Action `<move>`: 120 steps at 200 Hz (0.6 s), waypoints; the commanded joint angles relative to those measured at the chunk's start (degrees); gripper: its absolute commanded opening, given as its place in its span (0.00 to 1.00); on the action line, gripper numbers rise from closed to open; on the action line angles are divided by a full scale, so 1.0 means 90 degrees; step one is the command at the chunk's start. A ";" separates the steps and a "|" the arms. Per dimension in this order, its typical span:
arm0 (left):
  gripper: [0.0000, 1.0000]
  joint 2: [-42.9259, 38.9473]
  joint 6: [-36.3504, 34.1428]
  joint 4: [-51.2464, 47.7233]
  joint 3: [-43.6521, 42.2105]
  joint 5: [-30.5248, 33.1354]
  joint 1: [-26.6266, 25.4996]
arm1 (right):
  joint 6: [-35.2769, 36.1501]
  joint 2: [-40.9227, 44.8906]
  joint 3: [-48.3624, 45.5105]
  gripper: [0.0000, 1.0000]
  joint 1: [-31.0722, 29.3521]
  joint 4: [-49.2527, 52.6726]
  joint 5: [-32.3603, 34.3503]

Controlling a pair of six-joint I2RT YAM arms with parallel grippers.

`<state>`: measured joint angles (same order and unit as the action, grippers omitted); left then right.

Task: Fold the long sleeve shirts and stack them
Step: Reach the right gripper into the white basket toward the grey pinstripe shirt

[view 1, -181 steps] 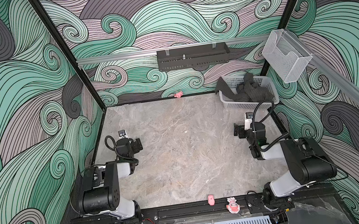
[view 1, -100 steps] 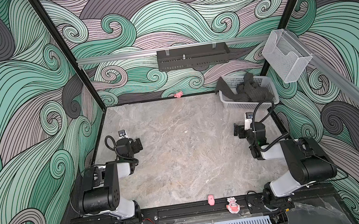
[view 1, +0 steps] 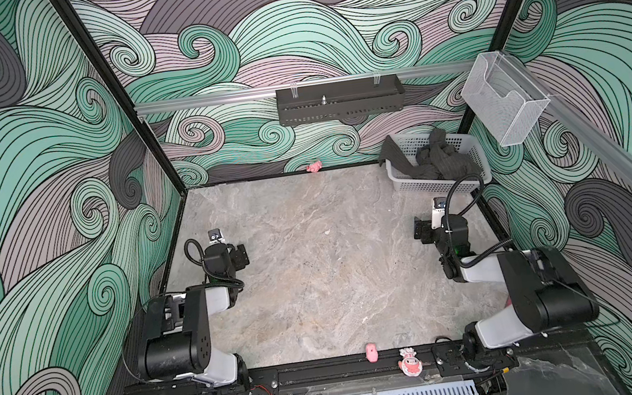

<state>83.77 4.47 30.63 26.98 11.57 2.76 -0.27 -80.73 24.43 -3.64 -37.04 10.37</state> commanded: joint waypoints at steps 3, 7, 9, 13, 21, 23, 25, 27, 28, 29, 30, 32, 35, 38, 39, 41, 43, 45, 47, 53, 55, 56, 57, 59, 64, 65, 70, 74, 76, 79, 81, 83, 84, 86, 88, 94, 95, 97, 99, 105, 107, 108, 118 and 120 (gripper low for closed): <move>0.82 -0.0825 0.1362 -0.2653 0.1623 0.1201 -0.0163 | -0.1525 0.0990 0.1403 0.89 -0.0066 0.2865 0.1116; 0.81 -0.0809 0.1602 -0.3116 0.1953 0.1157 -0.0152 | -0.1736 0.1026 0.1620 0.87 -0.0067 0.3244 0.1062; 0.80 -0.0803 0.1681 -0.3315 0.2126 0.1088 -0.0156 | -0.1835 0.1037 0.1719 0.86 -0.0058 0.3394 0.1037; 0.78 -0.0767 0.1733 -0.3679 0.2443 0.0886 -0.0160 | -0.2047 0.1036 0.1925 0.85 -0.0055 0.3672 0.1031; 0.76 -0.0649 0.1789 -0.4300 0.3071 0.0462 -0.0184 | -0.2622 0.0992 0.2443 0.84 -0.0041 0.4455 0.1157; 0.76 -0.0624 0.1823 -0.4453 0.3212 0.0396 -0.0201 | -0.2754 0.0967 0.2577 0.84 -0.0036 0.4610 0.1185; 0.76 -0.0606 0.1873 -0.4596 0.3354 0.0355 -0.0220 | -0.2965 0.0924 0.2777 0.84 -0.0024 0.4919 0.1232; 0.76 -0.0572 0.1900 -0.4744 0.3490 0.0326 -0.0246 | -0.3015 0.0904 0.2844 0.84 -0.0020 0.5020 0.1236; 0.76 -0.0555 0.1927 -0.4816 0.3547 0.0311 -0.0257 | -0.3055 0.0884 0.2917 0.84 -0.0013 0.5115 0.1248; 0.76 -0.0546 0.1951 -0.4881 0.3629 0.0294 -0.0268 | -0.3094 0.0860 0.2982 0.84 -0.0004 0.5196 0.1254; 0.76 -0.0527 0.1967 -0.4943 0.3694 0.0285 -0.0282 | -0.3129 0.0838 0.3044 0.84 -0.0005 0.5281 0.1252; 0.76 -0.0508 0.1997 -0.5100 0.3809 0.0274 -0.0301 | -0.3189 0.0794 0.3176 0.84 -0.0006 0.5434 0.1250; 0.77 -0.0463 0.2027 -0.5303 0.3969 0.0247 -0.0335 | -0.3257 0.0743 0.3339 0.85 0.0003 0.5663 0.1250; 0.78 -0.0435 0.2034 -0.5472 0.4156 0.0220 -0.0375 | -0.3329 0.0622 0.3634 0.85 0.0003 0.5954 0.1252; 0.78 -0.0423 0.2034 -0.5546 0.4226 0.0209 -0.0385 | -0.3354 0.0597 0.3702 0.85 0.0004 0.6040 0.1266; 0.78 -0.0402 0.2033 -0.5663 0.4333 0.0216 -0.0417 | -0.3380 0.0570 0.3771 0.85 0.0009 0.6118 0.1273; 0.79 -0.0377 0.2033 -0.5787 0.4428 0.0220 -0.0435 | -0.3443 0.0495 0.3965 0.85 0.0009 0.6319 0.1302; 0.79 -0.0361 0.2033 -0.5899 0.4518 0.0238 -0.0454 | -0.3492 0.0438 0.4088 0.85 0.0010 0.6522 0.1319; 0.79 -0.0335 0.2038 -0.6017 0.4613 0.0252 -0.0488 | -0.3503 0.0407 0.4149 0.86 0.0007 0.6603 0.1333; 0.80 -0.0301 0.2059 -0.6310 0.4823 0.0290 -0.0550 | -0.3591 0.0259 0.4480 0.86 0.0028 0.6939 0.1349; 0.80 -0.0295 0.2069 -0.6398 0.4885 0.0285 -0.0566 | -0.3607 0.0183 0.4629 0.86 0.0033 0.7098 0.1339; 0.80 -0.0295 0.2070 -0.6434 0.4908 0.0286 -0.0573 | -0.3610 0.0172 0.4678 0.86 0.0038 0.7144 0.1334; 0.81 -0.0294 0.2076 -0.6462 0.4935 0.0286 -0.0582 | -0.3616 0.0152 0.4723 0.86 0.0040 0.7192 0.1326; 0.81 -0.0294 0.2073 -0.6529 0.4971 0.0274 -0.0600 | -0.3625 0.0091 0.4792 0.86 0.0050 0.7250 0.1320; 0.83 -0.0294 0.2077 -0.6641 0.5064 0.0231 -0.0641 | -0.3671 -0.0031 0.5008 0.86 0.0078 0.7470 0.1318; 0.84 -0.0294 0.2074 -0.6663 0.5076 0.0229 -0.0650 | -0.3681 -0.0052 0.5054 0.86 0.0090 0.7507 0.1318; 0.87 -0.0294 0.2077 -0.6770 0.5128 0.0205 -0.0712 | -0.3710 -0.0161 0.5233 0.87 0.0114 0.7631 0.1318; 0.89 -0.0294 0.2090 -0.6843 0.5161 0.0199 -0.0752 | -0.3724 -0.0248 0.5352 0.87 0.0138 0.7712 0.1318; 0.90 -0.0294 0.2098 -0.6888 0.5184 0.0203 -0.0777 | -0.3728 -0.0295 0.5404 0.87 0.0160 0.7751 0.1318; 0.91 -0.0294 0.2109 -0.6937 0.5205 0.0204 -0.0821 | -0.3740 -0.0361 0.5485 0.87 0.0178 0.7794 0.1321; 0.91 -0.0206 0.2110 -0.6958 0.5220 0.0197 -0.0848 | -0.3747 -0.0409 0.5534 0.87 0.0187 0.7808 0.1314; 0.92 -0.0120 0.2123 -0.6983 0.5236 0.0193 -0.0880 | -0.3748 -0.0435 0.5588 0.87 0.0216 0.7839 0.1288; 0.92 -0.0105 0.2127 -0.6990 0.5240 0.0186 -0.0891 | -0.3744 -0.0454 0.5612 0.87 0.0232 0.7852 0.1284; 0.92 -0.0093 0.2122 -0.7003 0.5248 0.0188 -0.0917 | -0.3753 -0.0525 0.5664 0.87 0.0256 0.7879 0.1246; 0.92 -0.0077 0.2121 -0.7013 0.5260 0.0184 -0.0946 | -0.3750 -0.0577 0.5701 0.87 0.0279 0.7915 0.1212; 0.92 -0.0032 0.2139 -0.7040 0.5282 0.0188 -0.1020 | -0.3765 -0.0753 0.5931 0.87 0.0361 0.8039 0.1131; 0.93 -0.0026 0.2144 -0.7043 0.5287 0.0179 -0.1035 | -0.3777 -0.0784 0.5959 0.87 0.0378 0.8064 0.1127; 0.93 -0.0010 0.2158 -0.7045 0.5292 0.0169 -0.1065 | -0.3780 -0.0852 0.6027 0.87 0.0398 0.8105 0.1119; 0.93 0.0004 0.2167 -0.7046 0.5298 0.0157 -0.1090 | -0.3781 -0.0905 0.6097 0.88 0.0410 0.8152 0.1110; 0.93 0.0059 0.2200 -0.7046 0.5318 0.0102 -0.1152 | -0.3785 -0.1098 0.6291 0.88 0.0482 0.8231 0.1101; 0.93 0.0082 0.2211 -0.7046 0.5329 0.0077 -0.1175 | -0.3775 -0.1162 0.6344 0.89 0.0502 0.8240 0.1110; 0.94 0.0090 0.2220 -0.7046 0.5335 0.0069 -0.1185 | -0.3772 -0.1189 0.6371 0.89 0.0512 0.8243 0.1112; 0.96 0.0218 0.2259 -0.7052 0.5411 -0.0004 -0.1289 | -0.3768 -0.1471 0.6616 0.91 0.0634 0.8281 0.1058; 0.97 0.0247 0.2263 -0.7060 0.5432 -0.0006 -0.1314 | -0.3773 -0.1534 0.6667 0.93 0.0664 0.8284 0.1048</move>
<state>83.44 22.61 -26.24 73.76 13.26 -6.98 -32.16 -89.86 79.26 -0.10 29.52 20.29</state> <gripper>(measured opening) 0.943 0.892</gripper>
